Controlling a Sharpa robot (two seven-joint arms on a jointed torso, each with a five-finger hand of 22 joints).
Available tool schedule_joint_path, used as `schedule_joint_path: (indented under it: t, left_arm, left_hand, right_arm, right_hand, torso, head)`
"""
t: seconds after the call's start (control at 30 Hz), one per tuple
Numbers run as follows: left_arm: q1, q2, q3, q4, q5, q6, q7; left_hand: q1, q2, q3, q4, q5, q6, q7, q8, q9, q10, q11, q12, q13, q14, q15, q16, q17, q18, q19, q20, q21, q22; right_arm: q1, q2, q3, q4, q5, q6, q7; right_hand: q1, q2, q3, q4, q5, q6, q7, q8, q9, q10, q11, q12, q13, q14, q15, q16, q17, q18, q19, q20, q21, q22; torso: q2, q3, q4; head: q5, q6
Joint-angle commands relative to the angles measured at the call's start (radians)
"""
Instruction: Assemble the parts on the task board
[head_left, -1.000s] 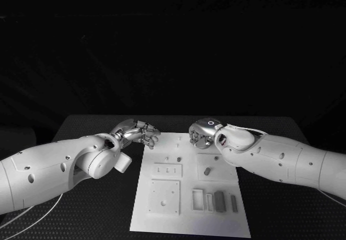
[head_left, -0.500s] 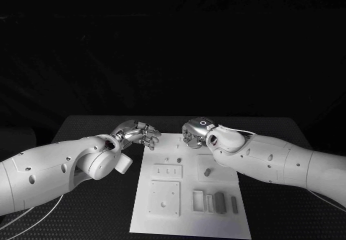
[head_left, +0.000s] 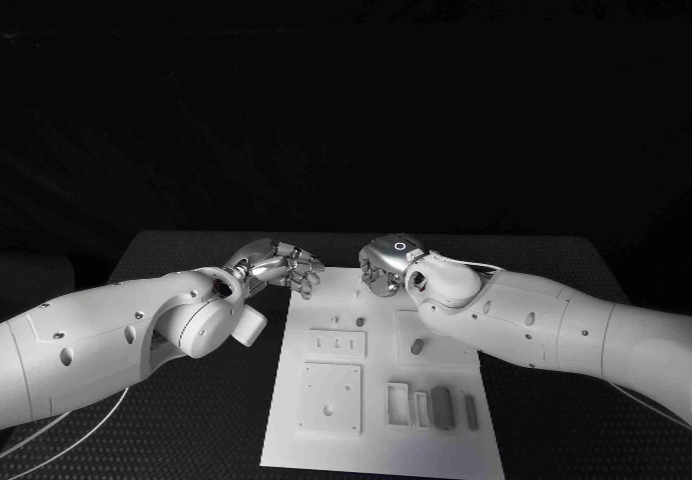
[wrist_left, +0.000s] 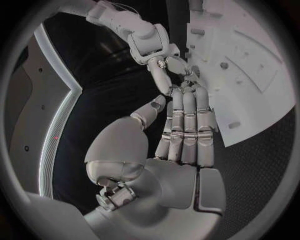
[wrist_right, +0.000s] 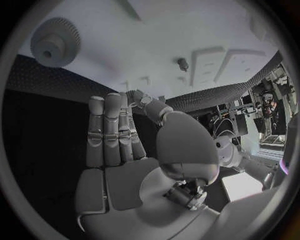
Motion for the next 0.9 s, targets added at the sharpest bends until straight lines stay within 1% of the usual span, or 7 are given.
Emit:
schedule_joint_path:
  t: [0.03, 0.17, 0.23, 0.37, 0.5, 0.67, 0.9]
  left_arm:
    - [0.006, 0.001, 0.001, 0.004, 0.005, 0.007, 0.004]
    - [0.009, 0.001, 0.001, 0.008, 0.005, 0.007, 0.004]
    - [0.011, 0.002, 0.001, 0.009, 0.005, 0.007, 0.004]
    - [0.014, 0.002, 0.001, 0.013, 0.005, 0.007, 0.004]
    - [0.018, 0.002, 0.001, 0.017, 0.005, 0.007, 0.003]
    - [0.022, 0.002, 0.001, 0.020, 0.005, 0.007, 0.003]
    - [0.026, 0.003, 0.001, 0.022, 0.005, 0.009, 0.001]
  left_hand:
    - [-0.008, -0.001, -0.002, 0.004, 0.000, -0.006, -0.001, -0.006, 0.001, -0.009, -0.001, -0.004, 0.002, -0.007, 0.000, -0.007, 0.001, 0.011, -0.006, -0.002, -0.006, 0.001]
    - [-0.008, -0.002, -0.002, 0.004, 0.000, -0.006, -0.001, -0.007, 0.002, -0.010, -0.001, -0.004, 0.003, -0.007, 0.000, -0.007, 0.002, 0.011, -0.006, -0.002, -0.006, 0.002]
    - [-0.008, -0.002, -0.002, 0.004, 0.000, -0.006, -0.001, -0.007, 0.002, -0.010, -0.001, -0.004, 0.003, -0.007, 0.000, -0.007, 0.002, 0.011, -0.006, -0.002, -0.006, 0.002]
    - [-0.008, -0.002, -0.001, 0.004, 0.000, -0.006, -0.001, -0.007, 0.002, -0.010, -0.001, -0.004, 0.003, -0.007, 0.000, -0.007, 0.002, 0.011, -0.006, -0.002, -0.006, 0.002]
    - [-0.008, -0.002, -0.001, 0.004, 0.000, -0.006, -0.001, -0.007, 0.003, -0.010, -0.001, -0.004, 0.004, -0.007, 0.000, -0.007, 0.003, 0.011, -0.006, -0.002, -0.006, 0.002]
    - [-0.008, -0.003, -0.001, 0.004, 0.000, -0.006, -0.001, -0.007, 0.003, -0.010, -0.001, -0.005, 0.005, -0.007, 0.000, -0.008, 0.003, 0.011, -0.006, -0.002, -0.006, 0.003]
    - [-0.008, -0.003, -0.001, 0.004, 0.000, -0.006, -0.001, -0.007, 0.003, -0.010, -0.001, -0.005, 0.005, -0.007, 0.000, -0.008, 0.004, 0.011, -0.006, -0.002, -0.006, 0.003]
  right_arm:
    - [0.000, 0.008, 0.000, -0.007, -0.018, -0.007, -0.013]
    - [0.000, 0.018, 0.000, -0.023, -0.017, -0.018, -0.013]
    - [0.000, 0.020, 0.000, -0.028, -0.017, -0.024, -0.013]
    - [0.000, 0.026, 0.000, -0.038, -0.015, -0.027, -0.012]
    - [0.000, 0.036, 0.000, -0.048, -0.015, -0.026, -0.008]
    - [-0.001, 0.044, -0.001, -0.056, -0.011, -0.021, -0.005]
    - [-0.002, 0.050, -0.001, -0.057, -0.008, -0.014, -0.002]
  right_hand:
    - [0.010, 0.000, 0.007, 0.002, 0.003, 0.028, -0.018, 0.007, 0.023, 0.008, 0.001, -0.004, 0.001, -0.003, -0.004, 0.004, 0.001, 0.043, -0.002, -0.003, 0.006, 0.024]
    - [0.010, 0.000, 0.007, 0.002, 0.003, 0.028, -0.018, 0.006, 0.023, 0.008, 0.001, -0.004, 0.002, -0.004, -0.004, 0.004, 0.001, 0.043, -0.002, -0.003, 0.006, 0.024]
    - [0.010, 0.000, 0.007, 0.002, 0.003, 0.028, -0.018, 0.006, 0.023, 0.008, 0.001, -0.004, 0.002, -0.004, -0.004, 0.004, 0.001, 0.043, -0.003, -0.003, 0.006, 0.024]
    - [0.011, 0.000, 0.008, 0.002, 0.003, 0.028, -0.018, 0.005, 0.023, 0.008, 0.001, -0.005, 0.002, -0.005, -0.004, 0.004, 0.001, 0.043, -0.003, -0.003, 0.007, 0.024]
    - [0.012, 0.000, 0.009, 0.002, 0.003, 0.028, -0.018, 0.005, 0.023, 0.008, 0.001, -0.005, 0.003, -0.005, -0.004, 0.005, 0.001, 0.043, -0.004, -0.003, 0.008, 0.024]
    - [0.012, 0.000, 0.009, 0.002, 0.003, 0.029, -0.018, 0.005, 0.024, 0.008, 0.001, -0.005, 0.003, -0.005, -0.005, 0.005, 0.001, 0.043, -0.004, -0.003, 0.008, 0.024]
    - [0.012, 0.001, 0.009, 0.002, 0.003, 0.029, -0.018, 0.005, 0.024, 0.008, 0.001, -0.005, 0.004, -0.005, -0.005, 0.005, 0.001, 0.043, -0.004, -0.003, 0.009, 0.024]
  torso:
    - [0.002, -0.0005, -0.0003]
    - [0.002, 0.0004, -0.0015]
    - [0.004, -0.0003, 0.0006]
    - [0.004, -0.0005, 0.0011]
    - [0.008, -0.0019, 0.0047]
    - [0.011, -0.0032, 0.0071]
    - [0.012, -0.0030, 0.0056]
  head:
    - [0.004, 0.000]
    - [0.006, -0.002]
    - [0.006, -0.002]
    - [0.009, -0.004]
    - [0.007, -0.002]
    - [0.007, -0.001]
    - [0.011, -0.004]
